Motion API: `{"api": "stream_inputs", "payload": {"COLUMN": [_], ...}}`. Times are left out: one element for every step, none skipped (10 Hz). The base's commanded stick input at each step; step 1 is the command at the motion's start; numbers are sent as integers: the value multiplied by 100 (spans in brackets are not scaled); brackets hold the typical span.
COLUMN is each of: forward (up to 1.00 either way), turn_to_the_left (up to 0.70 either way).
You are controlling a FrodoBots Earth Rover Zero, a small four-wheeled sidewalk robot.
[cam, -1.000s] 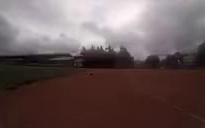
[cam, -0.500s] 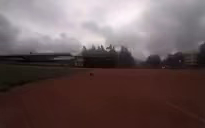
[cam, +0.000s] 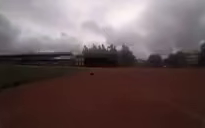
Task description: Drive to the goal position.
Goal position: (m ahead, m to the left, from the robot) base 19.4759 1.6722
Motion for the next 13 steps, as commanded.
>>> {"api": "stream_inputs", "payload": {"forward": [70,70,70,70,70,70,70,70,70,70,70,70,70], "turn_to_the_left": [0,0,0,0,0,0,0,0,0,0,0,0,0]}}
